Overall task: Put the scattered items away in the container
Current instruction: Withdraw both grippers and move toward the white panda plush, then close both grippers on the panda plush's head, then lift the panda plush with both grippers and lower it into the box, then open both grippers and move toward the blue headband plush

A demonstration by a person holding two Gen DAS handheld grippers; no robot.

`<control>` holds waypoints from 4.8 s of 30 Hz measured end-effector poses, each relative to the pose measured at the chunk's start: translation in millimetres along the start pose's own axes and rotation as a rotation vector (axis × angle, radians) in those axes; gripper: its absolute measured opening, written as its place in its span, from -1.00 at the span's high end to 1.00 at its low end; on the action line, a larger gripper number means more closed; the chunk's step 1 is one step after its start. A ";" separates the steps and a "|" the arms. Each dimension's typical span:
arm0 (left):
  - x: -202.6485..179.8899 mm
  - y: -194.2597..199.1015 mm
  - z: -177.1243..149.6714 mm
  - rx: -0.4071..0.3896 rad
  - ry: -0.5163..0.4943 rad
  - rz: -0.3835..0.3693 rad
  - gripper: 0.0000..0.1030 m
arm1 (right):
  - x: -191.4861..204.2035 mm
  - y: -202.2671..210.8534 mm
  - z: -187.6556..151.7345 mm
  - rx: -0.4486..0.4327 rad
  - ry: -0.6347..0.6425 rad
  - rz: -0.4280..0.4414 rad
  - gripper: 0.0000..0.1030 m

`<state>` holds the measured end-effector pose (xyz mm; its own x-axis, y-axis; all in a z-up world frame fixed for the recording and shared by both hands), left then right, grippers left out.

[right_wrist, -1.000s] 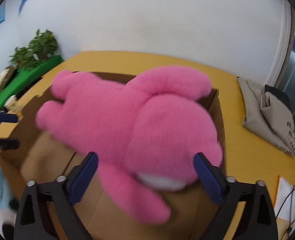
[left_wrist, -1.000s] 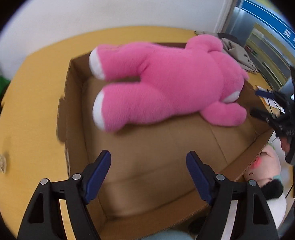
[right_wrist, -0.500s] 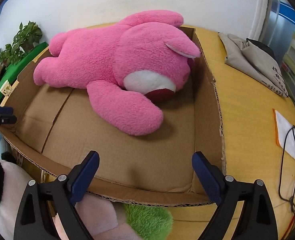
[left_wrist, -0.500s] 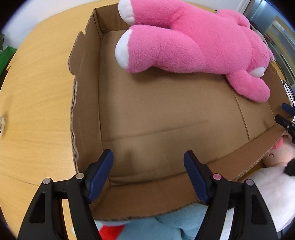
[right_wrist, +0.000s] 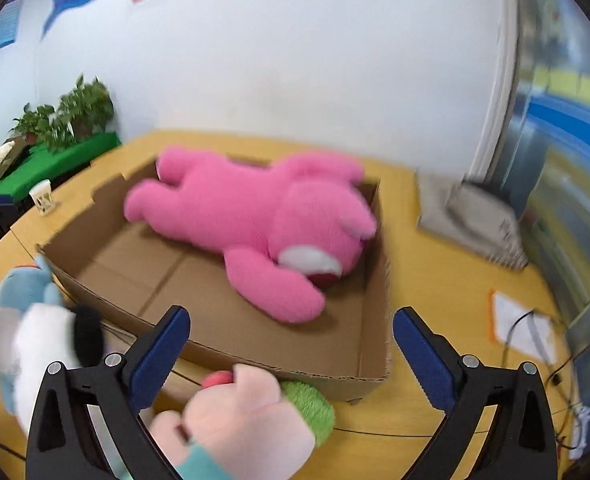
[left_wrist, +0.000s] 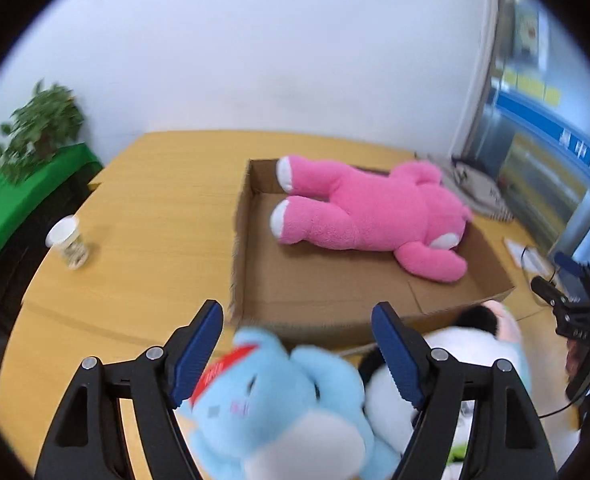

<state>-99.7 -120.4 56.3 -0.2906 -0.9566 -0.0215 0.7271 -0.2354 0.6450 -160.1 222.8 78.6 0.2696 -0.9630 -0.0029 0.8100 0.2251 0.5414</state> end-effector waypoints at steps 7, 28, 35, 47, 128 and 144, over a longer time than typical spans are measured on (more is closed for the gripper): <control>11.6 42.5 -54.8 -0.007 0.045 0.018 -0.51 | 28.7 68.0 -36.3 -0.058 -0.033 0.029 -1.00; -71.3 -41.0 -50.8 0.095 -0.044 -0.425 -0.51 | 92.6 61.3 -73.9 0.060 -0.030 0.268 -1.00; -71.8 -100.8 -34.5 0.181 0.045 -0.587 -0.62 | 93.3 21.3 -89.5 0.136 -0.013 0.329 -1.00; -88.4 -113.2 -47.3 0.241 0.010 -0.711 -0.71 | 116.6 -13.5 -92.0 0.145 0.022 0.282 -1.00; 35.2 -118.1 91.7 0.115 0.045 -0.234 -0.07 | 215.0 -168.5 21.3 0.406 -0.078 0.264 -0.82; -5.4 -38.2 44.1 0.043 0.017 -0.186 -0.17 | 162.9 -110.5 -7.3 0.335 -0.323 0.217 -0.99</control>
<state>-153.3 -98.7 65.4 -0.4064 -0.9003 -0.1560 0.6348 -0.4010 0.6605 -201.9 42.2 12.1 0.1956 -0.9078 0.3711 0.5275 0.4164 0.7405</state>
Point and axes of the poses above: each gripper's, at about its wrist camera, not at the fingertips, and y roughly against the way its jaws point, x to its left, z to its top, the point moved 1 cm from there along -y, roughly the way its jaws point, and after that the axes turned 9 degrees about -y, right-handed, at the moved point
